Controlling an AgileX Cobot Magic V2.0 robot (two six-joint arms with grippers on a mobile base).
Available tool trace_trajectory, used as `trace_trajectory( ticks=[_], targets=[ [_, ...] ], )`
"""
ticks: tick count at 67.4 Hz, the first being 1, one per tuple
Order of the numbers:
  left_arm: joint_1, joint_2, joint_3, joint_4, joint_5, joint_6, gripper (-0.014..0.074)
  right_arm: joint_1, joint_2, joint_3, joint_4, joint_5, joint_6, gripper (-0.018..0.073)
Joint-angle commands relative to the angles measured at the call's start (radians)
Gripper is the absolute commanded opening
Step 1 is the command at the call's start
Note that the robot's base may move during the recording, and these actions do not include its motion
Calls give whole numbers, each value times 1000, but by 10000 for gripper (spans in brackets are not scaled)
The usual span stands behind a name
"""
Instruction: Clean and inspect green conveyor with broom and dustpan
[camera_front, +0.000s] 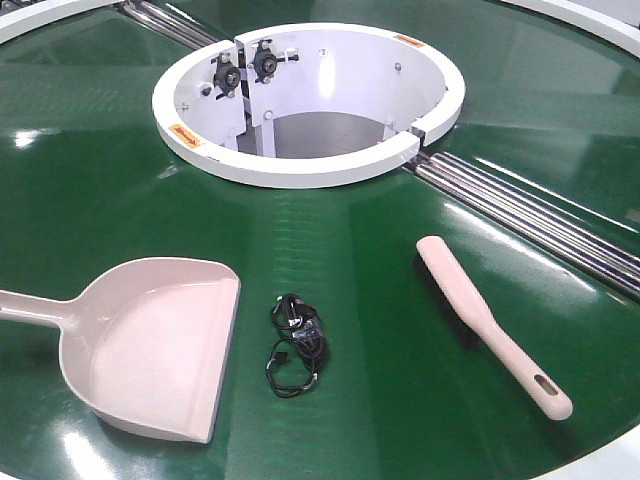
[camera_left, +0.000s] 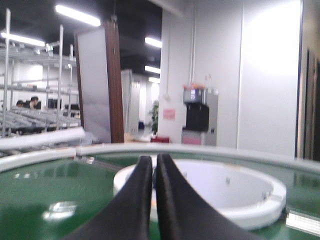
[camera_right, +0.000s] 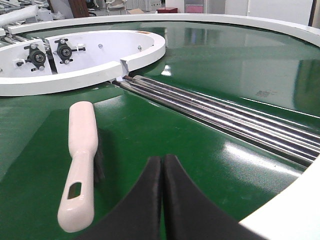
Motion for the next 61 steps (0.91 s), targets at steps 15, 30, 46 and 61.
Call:
trace_trajectory(
  ticks=[15, 30, 46, 61],
  targets=[
    [-3, 245, -446, -7, 315, 145, -6, -3, -18, 11, -8, -77, -5, -9],
    [-3, 464, -611, -8, 602, 146, -6, -3, -18, 11, -8, -77, -5, -9],
    [-3, 574, -611, -25, 659, 148, -3, -3, -18, 11, -7, -77, -5, -9],
    [-3, 631, -614, -14, 667, 73, 50, -3, -18, 11, -7, -77, -5, -9]
  ],
)
